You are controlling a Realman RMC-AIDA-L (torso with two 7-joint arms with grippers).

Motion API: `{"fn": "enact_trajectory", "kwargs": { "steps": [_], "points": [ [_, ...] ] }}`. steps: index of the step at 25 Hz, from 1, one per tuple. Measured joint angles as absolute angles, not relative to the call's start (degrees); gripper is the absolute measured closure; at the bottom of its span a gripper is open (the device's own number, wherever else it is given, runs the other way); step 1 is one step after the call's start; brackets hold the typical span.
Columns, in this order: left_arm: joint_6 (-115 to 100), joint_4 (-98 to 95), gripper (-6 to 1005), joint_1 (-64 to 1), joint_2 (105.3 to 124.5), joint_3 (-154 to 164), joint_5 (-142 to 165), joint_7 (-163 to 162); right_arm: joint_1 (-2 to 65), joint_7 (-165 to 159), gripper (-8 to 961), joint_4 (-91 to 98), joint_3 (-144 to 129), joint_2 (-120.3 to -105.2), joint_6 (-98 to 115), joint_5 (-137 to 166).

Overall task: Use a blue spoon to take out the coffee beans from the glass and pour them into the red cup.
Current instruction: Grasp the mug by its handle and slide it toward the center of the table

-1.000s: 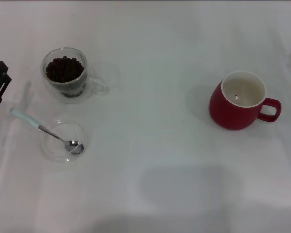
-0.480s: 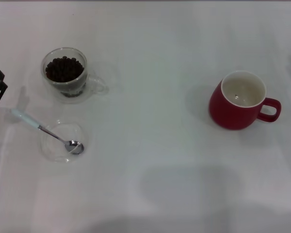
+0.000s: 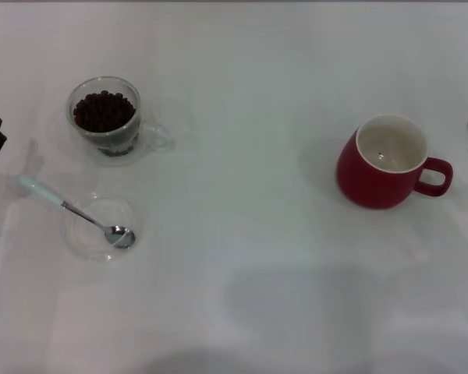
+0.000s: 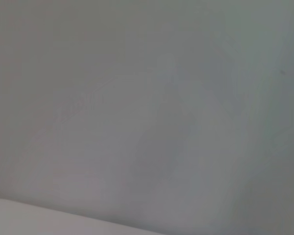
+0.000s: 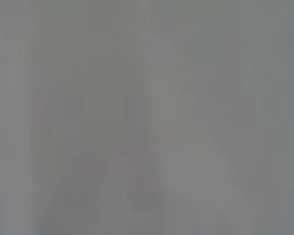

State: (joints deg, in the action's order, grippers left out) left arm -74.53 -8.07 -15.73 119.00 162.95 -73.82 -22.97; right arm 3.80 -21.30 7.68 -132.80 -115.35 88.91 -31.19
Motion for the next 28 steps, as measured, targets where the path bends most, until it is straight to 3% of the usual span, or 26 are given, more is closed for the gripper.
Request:
{"fn": "enact_trajectory", "kwargs": {
  "steps": [10, 28],
  "points": [
    [-74.54, -8.09, 122, -16.11, 119.0, 162.95, -73.47, -23.0, 0.97, -21.43, 112, 6.22, -139.21, -115.83, 85.55, -30.16],
    [-74.53, -7.81, 122, -15.64, 118.91, 162.95, -72.06, -22.91, 5.31, -21.44, 113, 8.18, -138.53, -115.67, 72.64, -31.12]
  ]
}}
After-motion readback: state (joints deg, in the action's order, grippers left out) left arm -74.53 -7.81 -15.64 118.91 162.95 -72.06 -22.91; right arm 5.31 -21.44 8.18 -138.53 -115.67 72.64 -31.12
